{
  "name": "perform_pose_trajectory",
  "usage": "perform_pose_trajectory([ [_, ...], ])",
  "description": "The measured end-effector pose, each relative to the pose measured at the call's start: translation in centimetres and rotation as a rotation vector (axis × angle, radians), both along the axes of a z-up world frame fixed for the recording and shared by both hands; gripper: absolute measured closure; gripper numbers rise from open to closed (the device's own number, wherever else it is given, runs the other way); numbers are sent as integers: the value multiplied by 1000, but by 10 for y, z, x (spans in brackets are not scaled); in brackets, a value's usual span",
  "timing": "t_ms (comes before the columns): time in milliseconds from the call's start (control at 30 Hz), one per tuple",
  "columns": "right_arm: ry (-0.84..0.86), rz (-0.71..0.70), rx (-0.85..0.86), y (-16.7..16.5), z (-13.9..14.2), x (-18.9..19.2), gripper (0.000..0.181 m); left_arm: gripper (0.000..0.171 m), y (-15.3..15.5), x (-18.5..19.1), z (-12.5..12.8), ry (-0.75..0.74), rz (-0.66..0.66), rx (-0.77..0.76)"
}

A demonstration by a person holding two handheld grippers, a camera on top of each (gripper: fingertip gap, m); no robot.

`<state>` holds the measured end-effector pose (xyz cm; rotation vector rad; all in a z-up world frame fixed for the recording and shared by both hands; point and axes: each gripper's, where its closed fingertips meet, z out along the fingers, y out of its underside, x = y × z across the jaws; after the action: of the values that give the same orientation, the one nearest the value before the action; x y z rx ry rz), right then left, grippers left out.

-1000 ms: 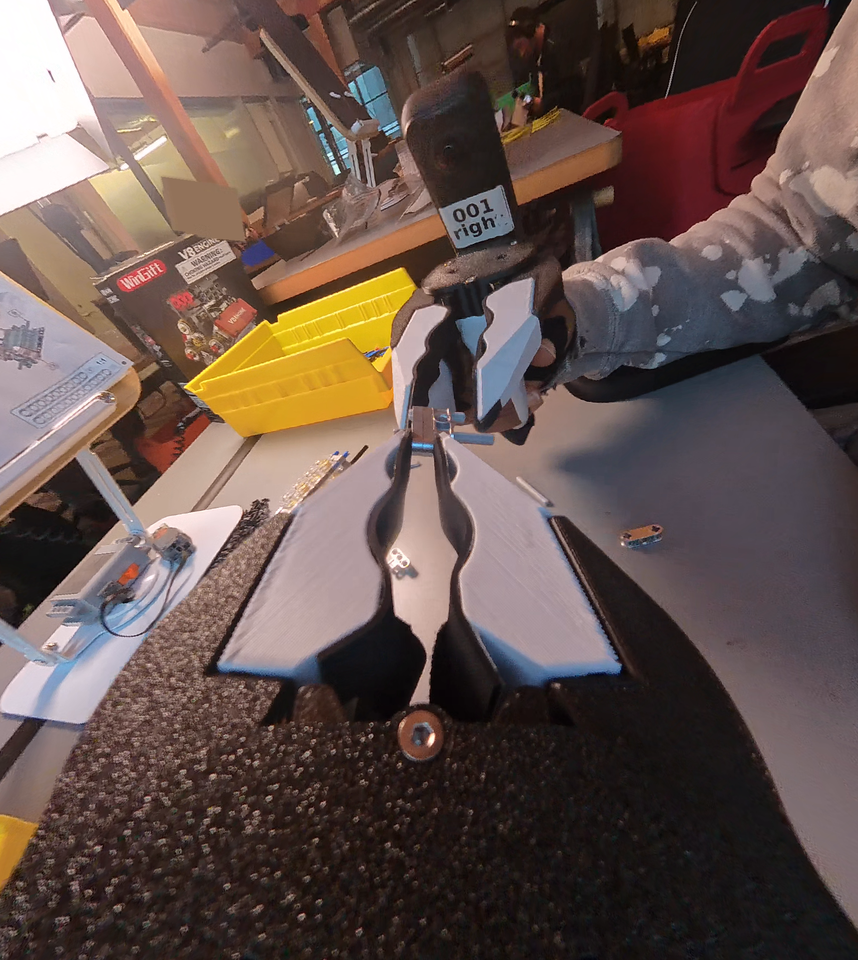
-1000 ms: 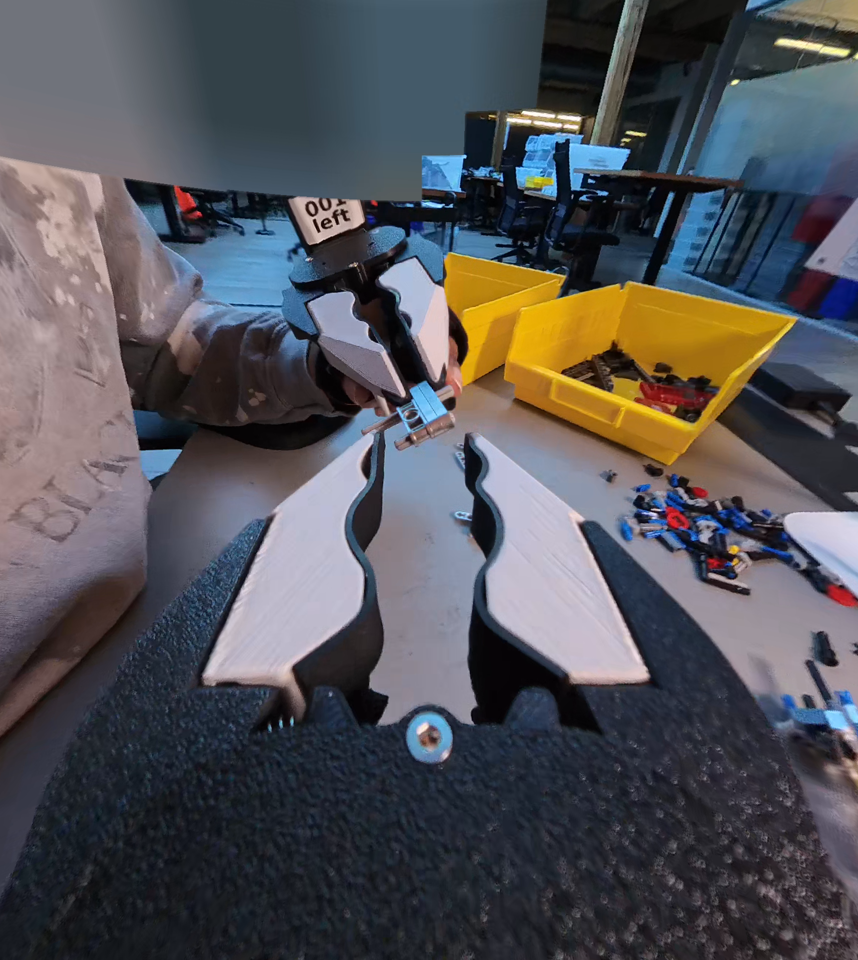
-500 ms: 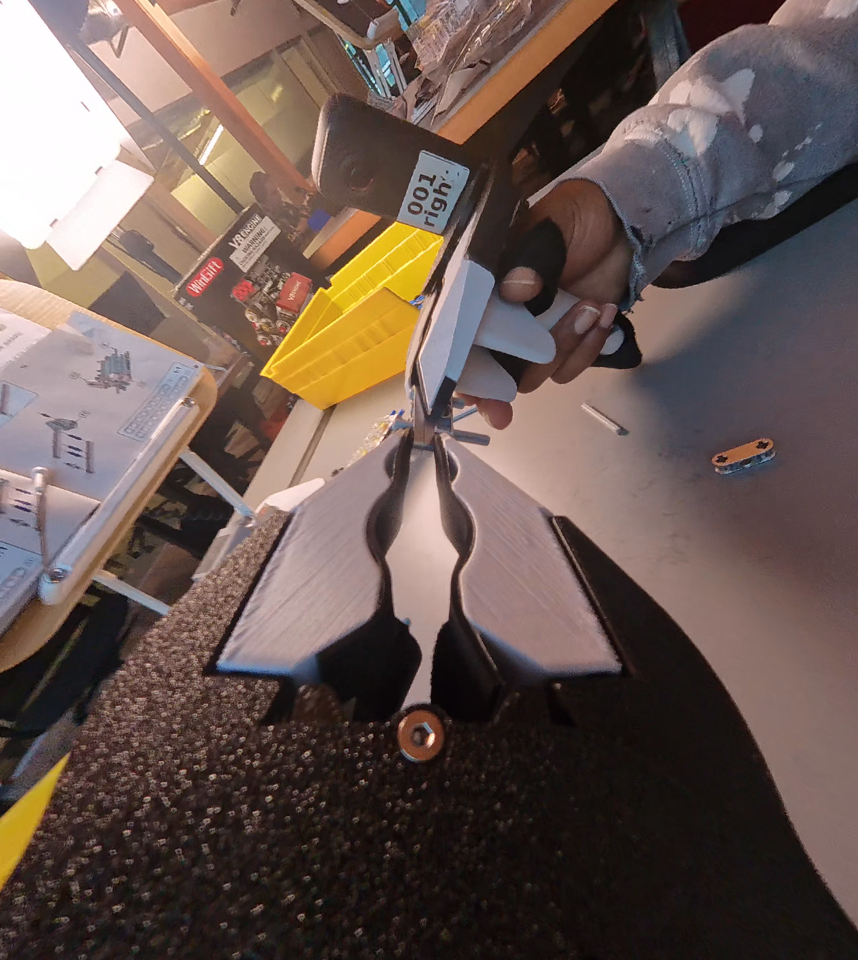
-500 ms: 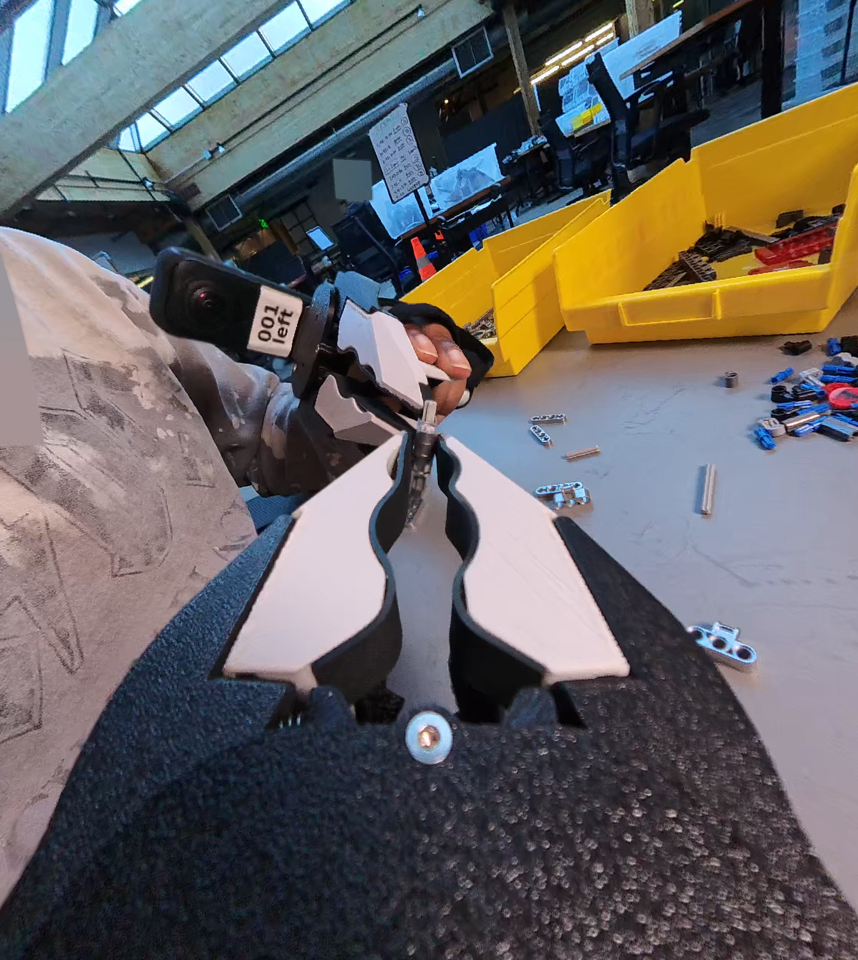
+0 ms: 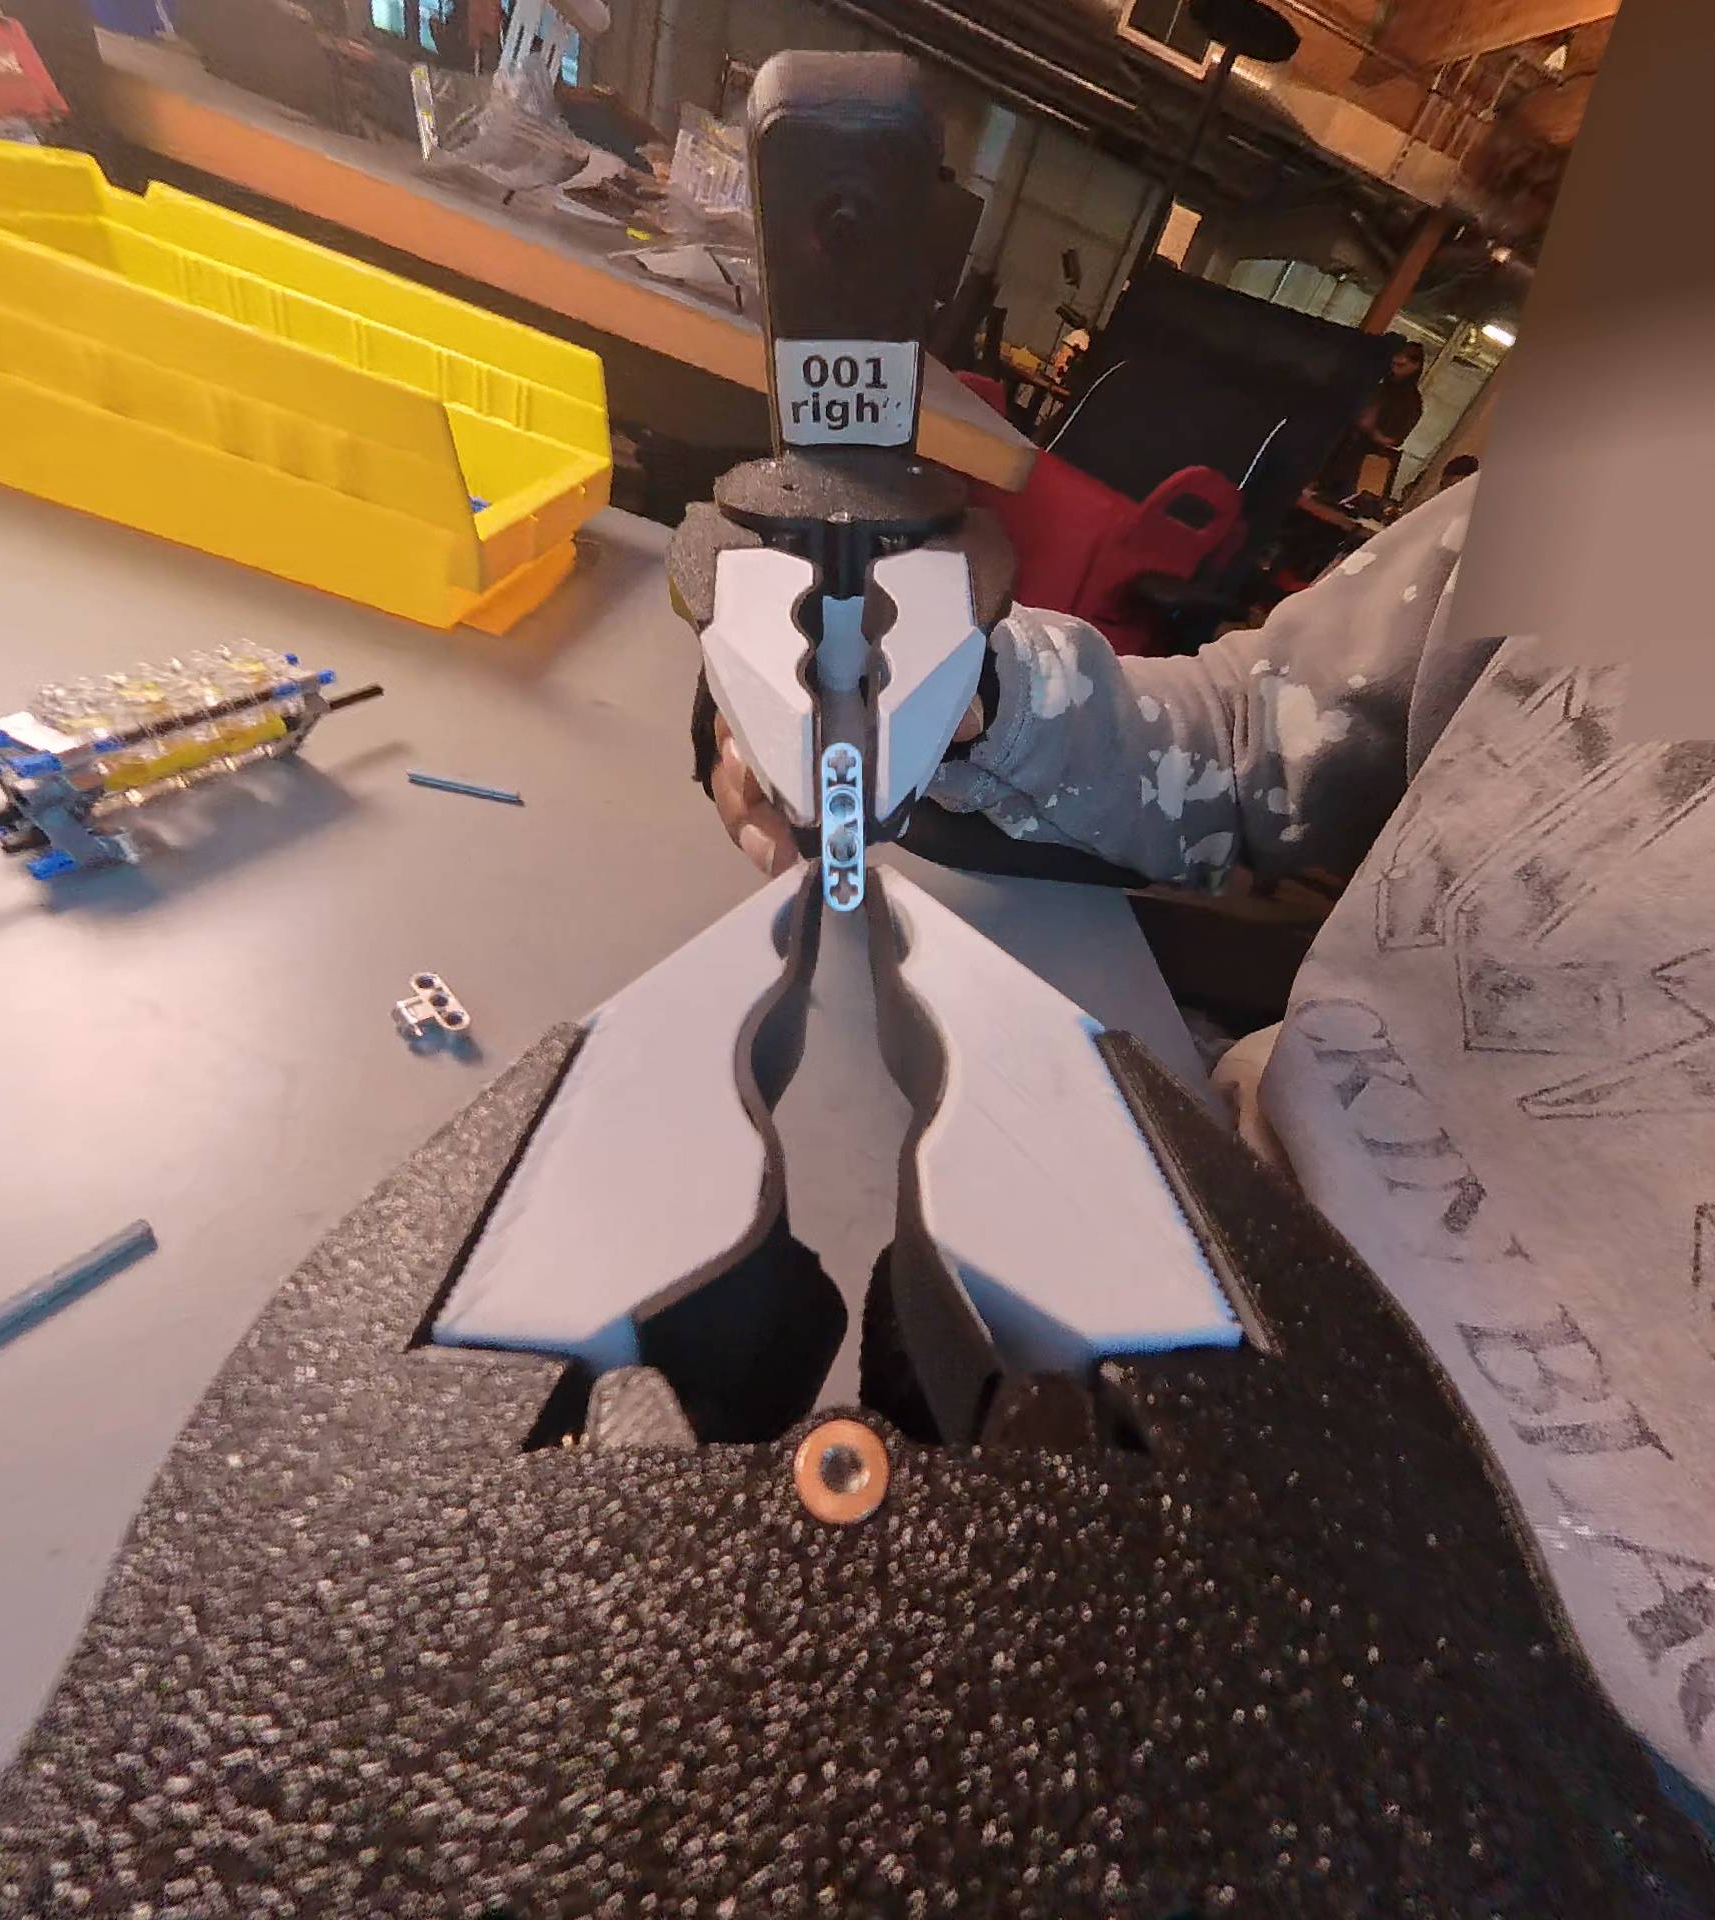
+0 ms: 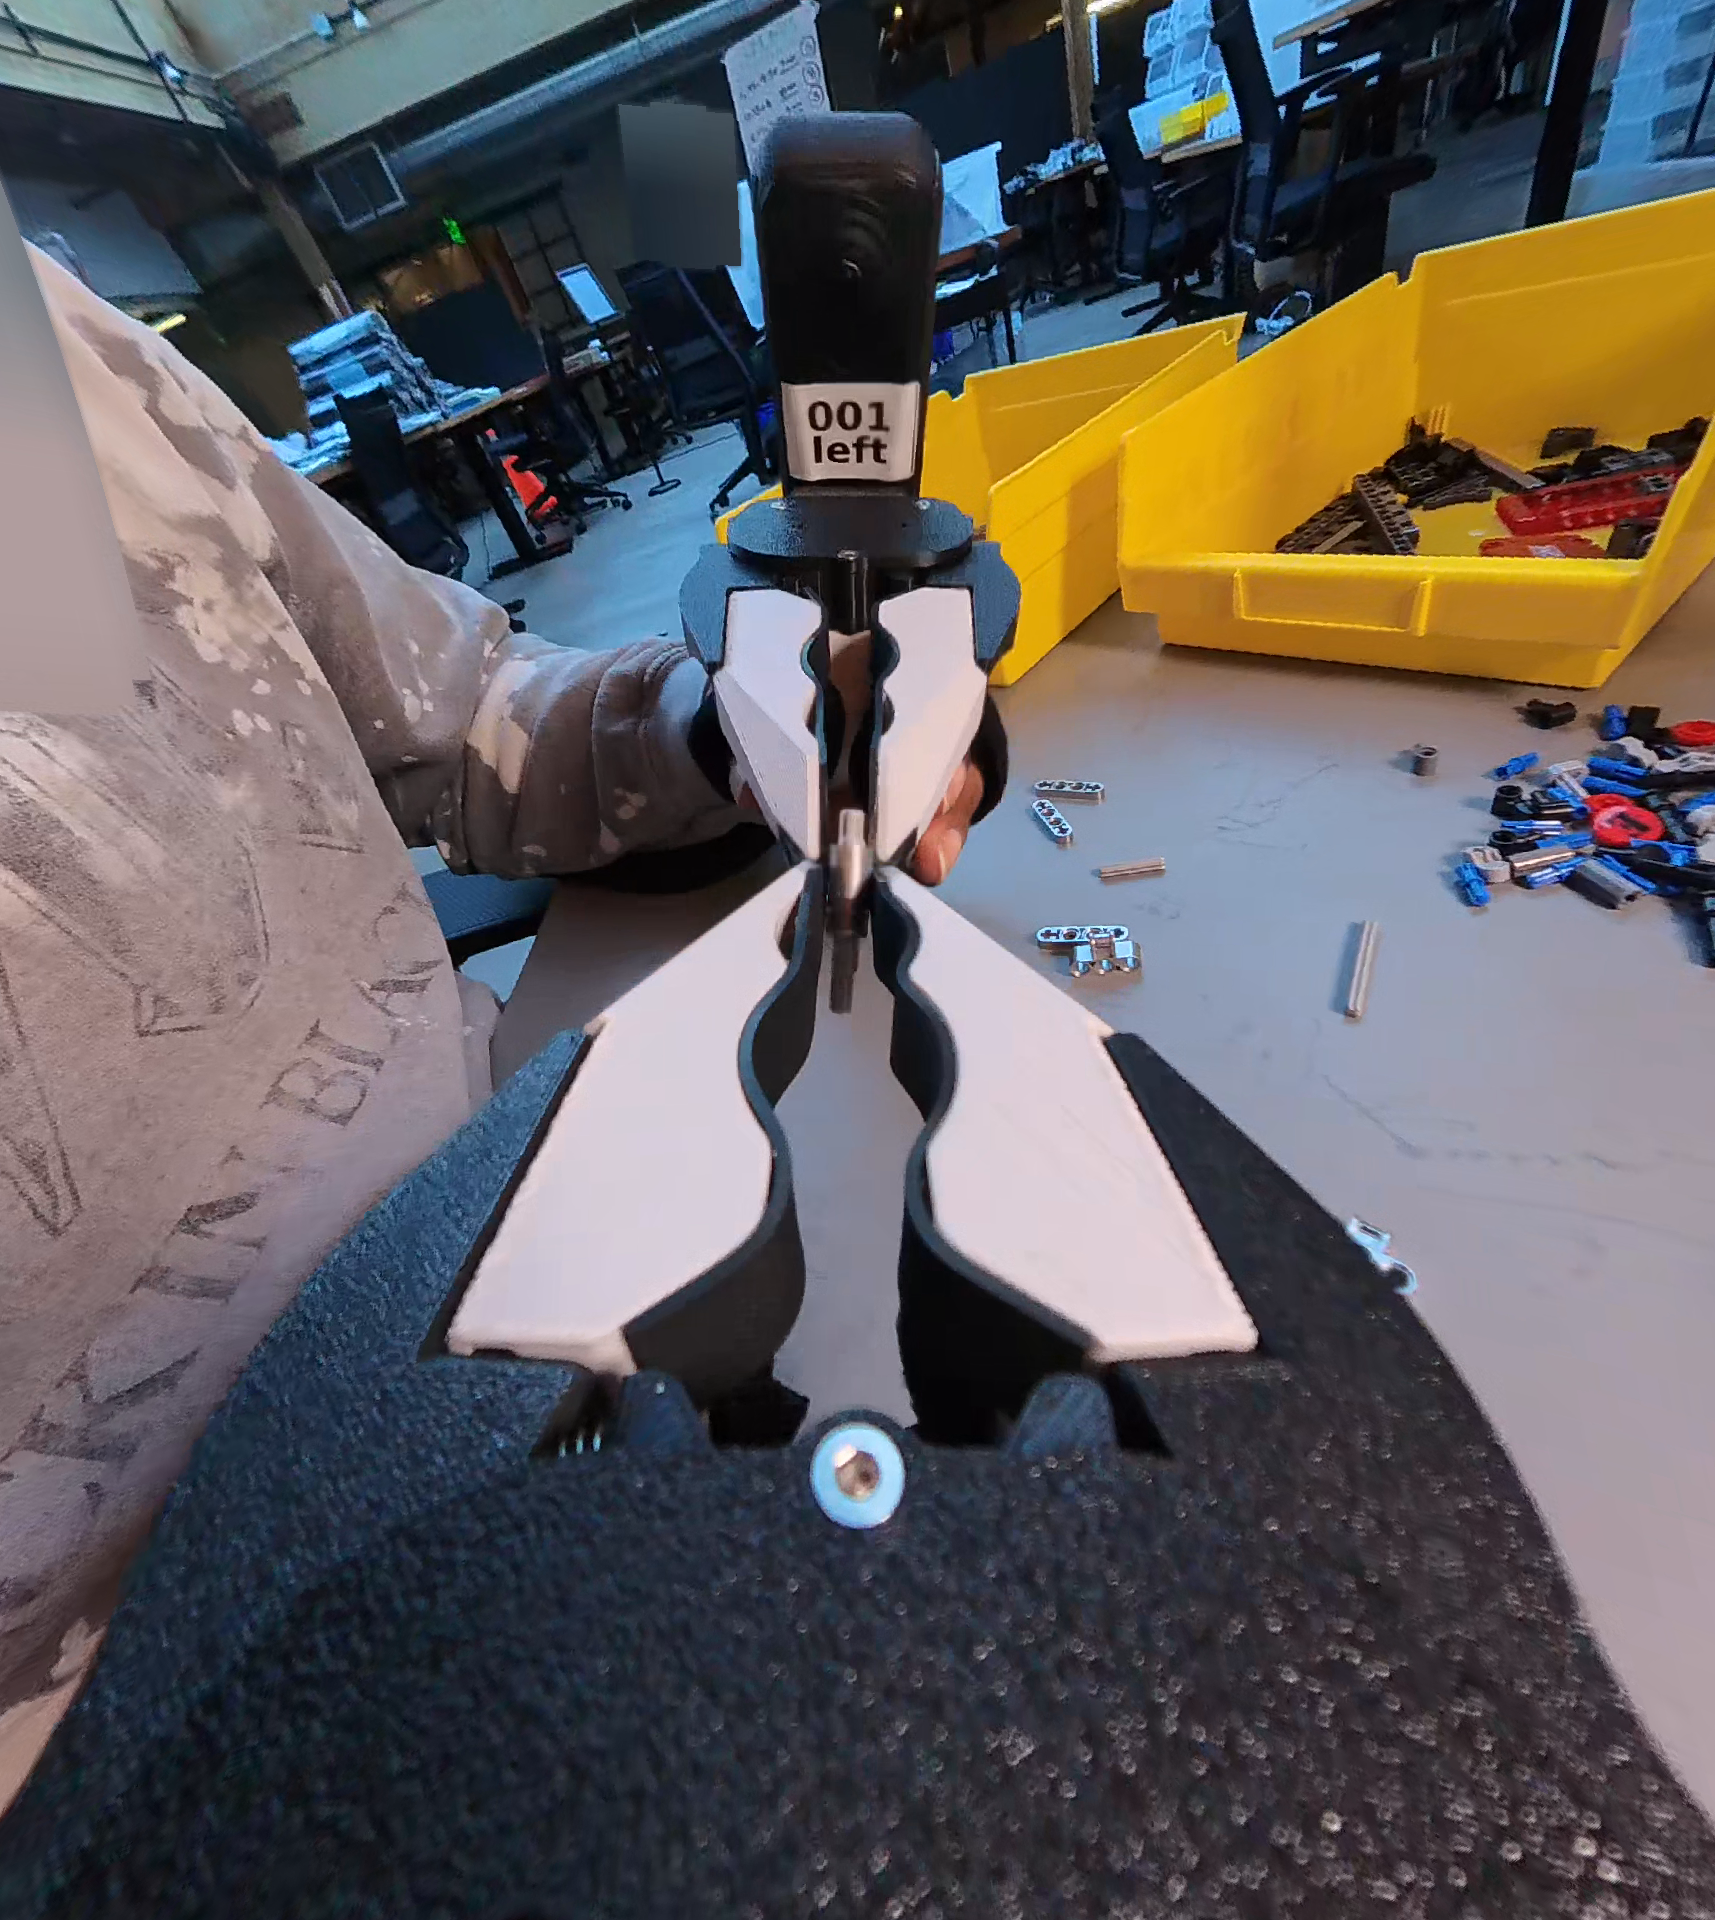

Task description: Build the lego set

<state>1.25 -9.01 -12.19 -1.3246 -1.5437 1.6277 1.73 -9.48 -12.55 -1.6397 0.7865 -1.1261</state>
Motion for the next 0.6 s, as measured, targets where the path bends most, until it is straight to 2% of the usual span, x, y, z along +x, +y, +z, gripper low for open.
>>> perform_pose_trajectory([
  [133, -6, -42, -74, 8, 0, -5, 176, 166, 5, 4, -11, -74, 0, -177],
  [233, 5, -78, -129, 15, 1, -8, 176, 166, 11, 1, -8, -171, 20, -262],
  [333, 85, -120, -93, 23, 11, -6, 173, 166, 13, -4, -1, -281, 15, -337],
  [400, 165, -155, 3, 27, 22, -2, 157, 166, 16, -8, 2, -350, 16, -383],
  [600, 184, -261, 536, 25, 13, -4, 138, 166, 23, -16, 4, -520, 4, -524],
])
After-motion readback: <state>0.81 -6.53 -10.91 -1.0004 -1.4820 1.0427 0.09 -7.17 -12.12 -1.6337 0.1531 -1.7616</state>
